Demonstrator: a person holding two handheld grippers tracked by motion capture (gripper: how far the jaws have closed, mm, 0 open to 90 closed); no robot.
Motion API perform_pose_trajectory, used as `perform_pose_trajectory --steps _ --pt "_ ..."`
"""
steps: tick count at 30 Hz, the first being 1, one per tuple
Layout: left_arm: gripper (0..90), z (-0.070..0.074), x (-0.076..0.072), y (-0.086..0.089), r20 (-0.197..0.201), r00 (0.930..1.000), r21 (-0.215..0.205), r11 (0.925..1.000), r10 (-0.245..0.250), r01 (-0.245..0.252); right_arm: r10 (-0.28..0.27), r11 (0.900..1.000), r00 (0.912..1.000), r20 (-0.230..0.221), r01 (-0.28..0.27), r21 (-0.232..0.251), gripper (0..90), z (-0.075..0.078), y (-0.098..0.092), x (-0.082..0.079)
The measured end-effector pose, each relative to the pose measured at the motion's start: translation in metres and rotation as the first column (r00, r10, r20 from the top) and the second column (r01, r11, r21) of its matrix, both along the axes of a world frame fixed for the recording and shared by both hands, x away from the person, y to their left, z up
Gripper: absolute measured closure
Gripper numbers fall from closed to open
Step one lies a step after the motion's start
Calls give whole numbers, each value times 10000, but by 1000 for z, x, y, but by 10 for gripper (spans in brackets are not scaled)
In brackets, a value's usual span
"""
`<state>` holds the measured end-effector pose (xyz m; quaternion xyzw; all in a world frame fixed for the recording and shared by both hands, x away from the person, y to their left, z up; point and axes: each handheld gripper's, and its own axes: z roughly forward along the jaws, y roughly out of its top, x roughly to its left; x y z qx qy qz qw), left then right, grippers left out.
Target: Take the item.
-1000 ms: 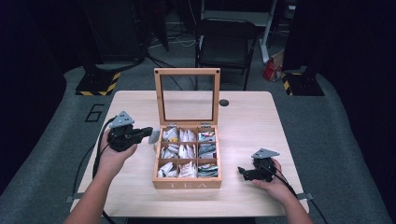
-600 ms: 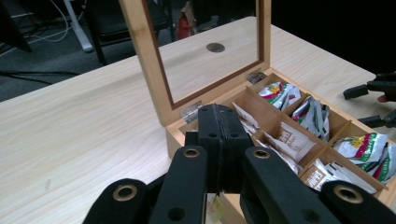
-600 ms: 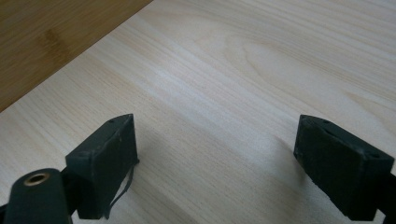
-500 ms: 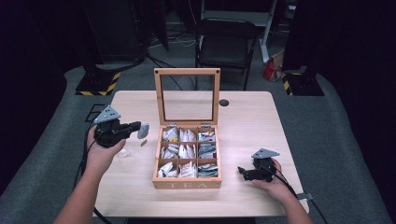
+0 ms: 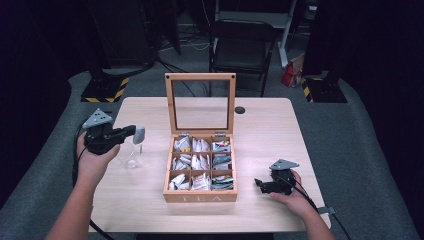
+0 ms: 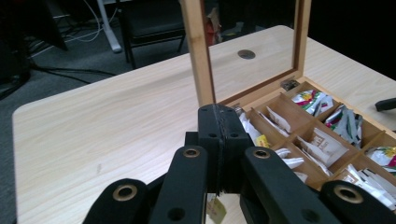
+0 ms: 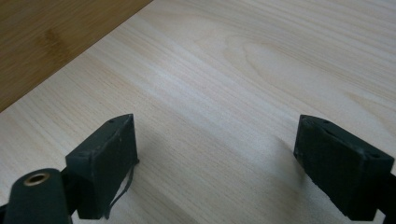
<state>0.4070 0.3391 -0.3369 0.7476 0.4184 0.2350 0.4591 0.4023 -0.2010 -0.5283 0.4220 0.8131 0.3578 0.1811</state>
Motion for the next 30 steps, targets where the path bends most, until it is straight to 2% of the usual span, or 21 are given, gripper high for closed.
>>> perform_pose_trajectory --steps 12,18,30 --pt "898 2 -2 20 70 9985 -194 9983 547 -545 -3 10000 10000 -2 3 2 126 0 0 0" --pt "898 2 -1 27 74 9972 -157 9971 746 -745 46 10000 10000 -15 -46 -10 126 0 0 0" --pt "898 -4 1 40 -33 9928 -205 9926 1198 -1199 50 10000 10000 -25 -50 -14 126 0 0 0"
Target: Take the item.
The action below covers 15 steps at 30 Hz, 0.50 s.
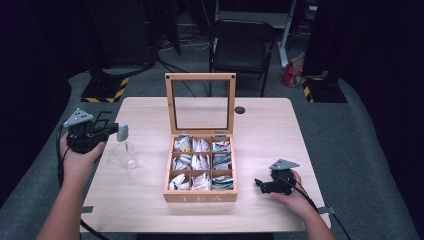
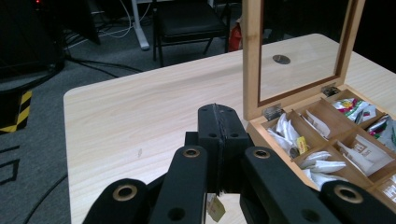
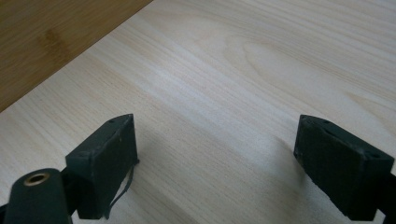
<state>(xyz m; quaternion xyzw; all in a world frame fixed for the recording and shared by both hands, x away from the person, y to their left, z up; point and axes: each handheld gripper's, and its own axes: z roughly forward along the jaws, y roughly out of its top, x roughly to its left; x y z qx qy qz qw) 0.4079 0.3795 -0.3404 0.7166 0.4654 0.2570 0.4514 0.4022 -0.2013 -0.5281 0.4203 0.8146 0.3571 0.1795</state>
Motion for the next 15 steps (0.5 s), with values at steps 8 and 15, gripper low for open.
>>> perform_pose_trajectory --steps 8,15 --pt "898 -6 2 7 -42 9996 -69 9996 272 -272 8 10000 10000 14 -8 -42 126 0 0 0" --pt "897 -14 4 12 -47 9993 -87 9993 363 -364 -23 10000 10000 11 23 18 126 0 0 0"
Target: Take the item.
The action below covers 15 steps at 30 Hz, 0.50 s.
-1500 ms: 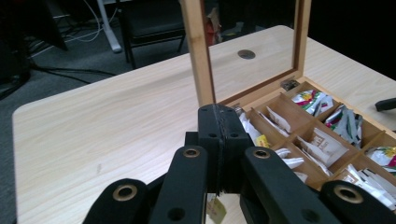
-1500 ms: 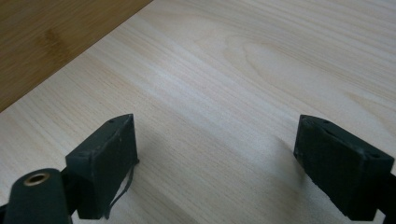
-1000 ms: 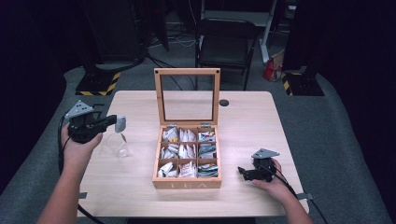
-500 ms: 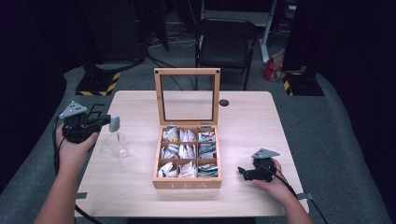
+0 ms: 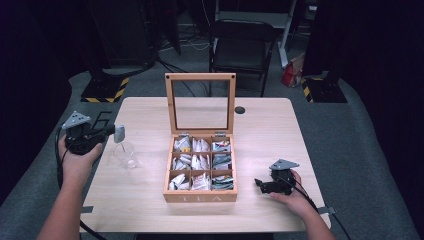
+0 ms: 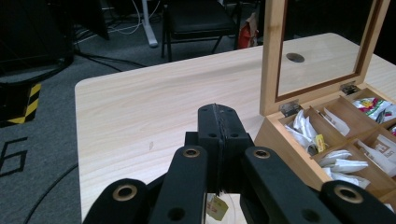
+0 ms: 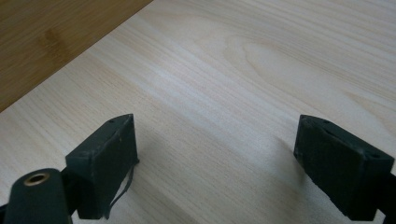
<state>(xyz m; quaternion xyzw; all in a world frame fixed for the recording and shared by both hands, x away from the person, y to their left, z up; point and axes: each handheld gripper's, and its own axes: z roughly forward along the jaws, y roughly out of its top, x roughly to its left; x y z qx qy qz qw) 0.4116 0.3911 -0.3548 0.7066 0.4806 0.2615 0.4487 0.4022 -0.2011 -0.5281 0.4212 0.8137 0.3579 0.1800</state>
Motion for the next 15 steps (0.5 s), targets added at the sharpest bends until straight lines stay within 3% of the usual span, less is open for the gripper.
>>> perform_pose_trajectory --steps 15 --pt "898 -23 5 6 -320 9990 -67 9995 299 -301 13 10000 10000 -4 -13 -25 126 0 0 0"
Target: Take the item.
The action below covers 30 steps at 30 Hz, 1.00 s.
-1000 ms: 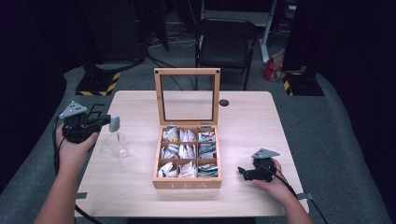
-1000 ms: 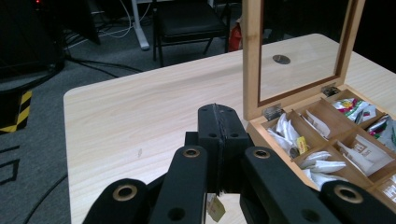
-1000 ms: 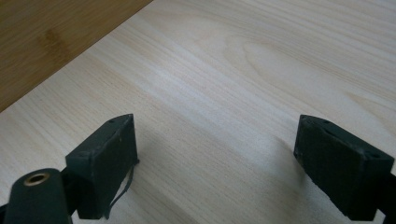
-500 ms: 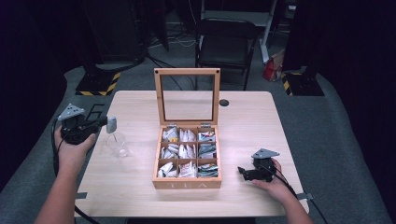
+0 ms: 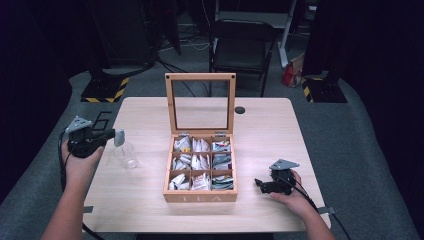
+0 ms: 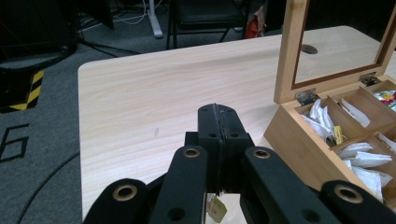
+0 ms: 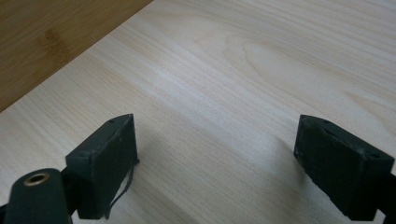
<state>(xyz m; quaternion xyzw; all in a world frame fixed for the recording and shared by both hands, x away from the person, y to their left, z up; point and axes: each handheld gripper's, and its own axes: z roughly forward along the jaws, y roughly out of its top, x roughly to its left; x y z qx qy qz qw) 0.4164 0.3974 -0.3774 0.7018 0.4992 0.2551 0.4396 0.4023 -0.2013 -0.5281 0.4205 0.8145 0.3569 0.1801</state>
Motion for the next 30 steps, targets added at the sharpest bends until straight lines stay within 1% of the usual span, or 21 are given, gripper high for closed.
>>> perform_pose_trajectory --steps 5,14,16,17,20,24,25,26,30 --pt "898 -7 1 0 -82 9999 -34 10000 81 -81 -38 10000 10000 6 38 16 126 0 0 0" --pt "898 -22 4 -2 -411 9990 -50 9999 151 -153 -29 10000 10000 2 29 14 126 0 0 0" --pt "898 -24 4 -3 -377 9991 -99 9998 185 -189 -20 10000 10000 -4 20 24 126 0 0 0" --pt "898 -25 4 -3 -471 9988 -59 9999 147 -150 6 10000 10000 -4 -6 -1 126 0 0 0" --pt "898 -29 5 -4 -485 9987 -61 9998 180 -183 2 10000 10000 -6 -2 3 126 0 0 0" --pt "898 -34 5 -5 -620 9978 -83 9997 222 -227 -4 10000 10000 -10 4 19 126 0 0 0" --pt "898 -35 5 -5 -614 9979 -89 9997 227 -233 11 10000 10000 -11 -11 10 126 0 0 0" --pt "898 -35 5 -5 -691 9974 -62 9998 194 -198 15 10000 10000 6 -15 -24 126 0 0 0" --pt "898 -38 5 -5 -705 9973 -36 9998 190 -193 0 10000 10000 -11 0 18 126 0 0 0"
